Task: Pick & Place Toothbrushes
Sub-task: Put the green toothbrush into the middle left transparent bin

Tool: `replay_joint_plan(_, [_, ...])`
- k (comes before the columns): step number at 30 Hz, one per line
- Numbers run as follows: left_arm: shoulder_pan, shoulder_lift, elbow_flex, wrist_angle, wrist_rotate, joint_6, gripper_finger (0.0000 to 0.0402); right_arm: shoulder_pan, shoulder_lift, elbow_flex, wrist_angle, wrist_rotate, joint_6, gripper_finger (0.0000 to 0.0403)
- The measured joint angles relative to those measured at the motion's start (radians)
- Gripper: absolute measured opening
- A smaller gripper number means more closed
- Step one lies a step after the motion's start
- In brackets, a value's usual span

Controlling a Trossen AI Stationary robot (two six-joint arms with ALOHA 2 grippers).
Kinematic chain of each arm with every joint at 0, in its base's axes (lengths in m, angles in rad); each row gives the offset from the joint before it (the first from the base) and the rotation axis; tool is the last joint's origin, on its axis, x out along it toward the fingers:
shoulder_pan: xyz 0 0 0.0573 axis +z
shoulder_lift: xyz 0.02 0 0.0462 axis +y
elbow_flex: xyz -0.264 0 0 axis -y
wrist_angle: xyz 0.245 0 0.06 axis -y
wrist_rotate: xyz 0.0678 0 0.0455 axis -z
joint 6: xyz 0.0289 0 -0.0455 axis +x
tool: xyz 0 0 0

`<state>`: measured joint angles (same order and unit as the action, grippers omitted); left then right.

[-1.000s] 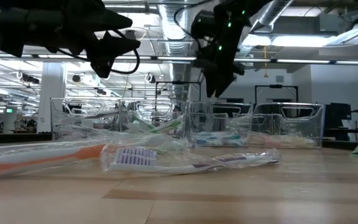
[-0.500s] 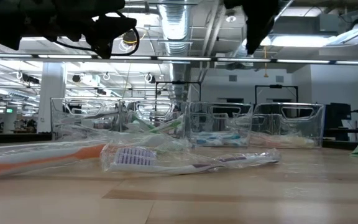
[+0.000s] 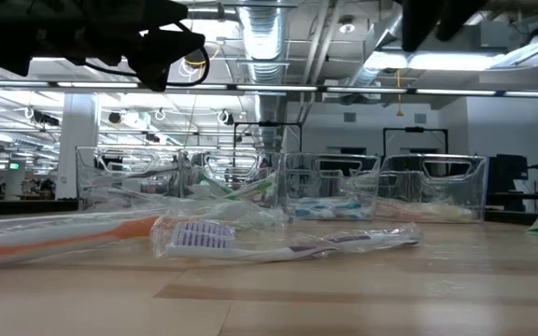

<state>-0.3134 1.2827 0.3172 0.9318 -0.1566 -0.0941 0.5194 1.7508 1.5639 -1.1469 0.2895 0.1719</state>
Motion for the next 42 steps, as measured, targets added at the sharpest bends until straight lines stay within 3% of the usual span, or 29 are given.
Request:
replay_joint_plan(6, [0.0,0.0,0.0,-0.001,-0.004,-0.064,0.0184,0.008,0.039,-0.001,0.003,0.089,-0.048,0.0158])
replay_joint_plan(19, [0.0,0.001,0.0,-0.008,-0.009,-0.098,0.0184,-0.06,0.038,0.0,0.287,0.083,-0.128,0.0154])
replay_joint_plan(23, [0.0,0.001,0.0,-0.011,-0.009,-0.098,0.0184,-0.099,0.038,0.0,0.314,0.053,-0.122,0.0155])
replay_joint_plan(28, [0.0,0.001,0.0,-0.031,-0.008,-0.098,0.0184,-0.136,0.037,-0.031,0.383,-0.114,-0.113,0.0163])
replay_joint_plan(32, [0.0,0.001,-0.001,-0.035,-0.008,-0.098,0.0184,-0.162,0.038,-0.072,0.439,-0.182,-0.112,0.0184])
replay_joint_plan(36, [0.0,0.001,-0.001,-0.036,-0.008,-0.098,0.0184,-0.192,0.037,-0.114,0.447,-0.22,-0.085,0.023])
replay_joint_plan(42, [0.0,0.001,-0.001,-0.039,-0.004,-0.098,0.0184,-0.227,0.038,-0.144,0.466,-0.218,-0.104,0.0273])
